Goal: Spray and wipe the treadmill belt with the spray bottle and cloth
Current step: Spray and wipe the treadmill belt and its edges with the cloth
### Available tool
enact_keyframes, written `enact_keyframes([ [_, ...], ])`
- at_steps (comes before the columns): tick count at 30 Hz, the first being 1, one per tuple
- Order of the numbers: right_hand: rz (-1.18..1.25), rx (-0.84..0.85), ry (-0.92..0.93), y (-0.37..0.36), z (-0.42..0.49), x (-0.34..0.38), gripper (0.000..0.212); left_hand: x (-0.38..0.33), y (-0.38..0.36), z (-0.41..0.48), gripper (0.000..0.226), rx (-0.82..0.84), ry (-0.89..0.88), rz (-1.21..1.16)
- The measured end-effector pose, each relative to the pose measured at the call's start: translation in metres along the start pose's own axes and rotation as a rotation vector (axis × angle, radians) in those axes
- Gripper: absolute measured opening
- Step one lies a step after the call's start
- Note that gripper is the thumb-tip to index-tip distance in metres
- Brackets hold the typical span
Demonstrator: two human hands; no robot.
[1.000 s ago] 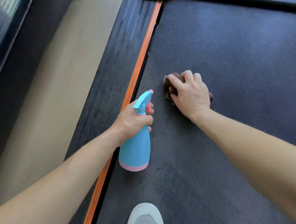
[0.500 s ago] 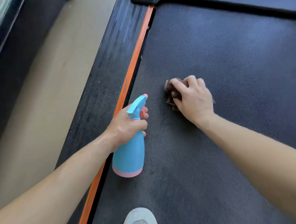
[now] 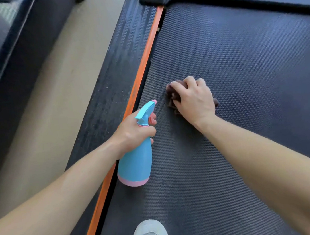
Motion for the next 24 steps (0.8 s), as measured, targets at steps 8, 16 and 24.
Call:
enact_keyframes([
  [8, 0.062, 0.147, 0.387, 0.003, -0.110, 0.017, 0.062, 0.005, 0.017, -0.011, 0.042, -0.020, 0.025, 0.054],
  [16, 0.031, 0.128, 0.335, 0.010, -0.121, 0.017, 0.061, 0.027, 0.013, -0.042, 0.034, -0.016, 0.063, 0.153],
  [24, 0.064, 0.089, 0.253, 0.012, -0.110, 0.014, 0.051, 0.038, 0.017, -0.051, 0.013, -0.075, 0.120, 0.216],
])
Point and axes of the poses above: each hand's wrist, its own z-axis towards the middle knuckle, its own y-axis out of the back of the hand, x = y × z, the point moved 1 cm from there along z, towards the middle knuckle, and after that the axes turned 9 degrees about -y, right-handed, at the moved point
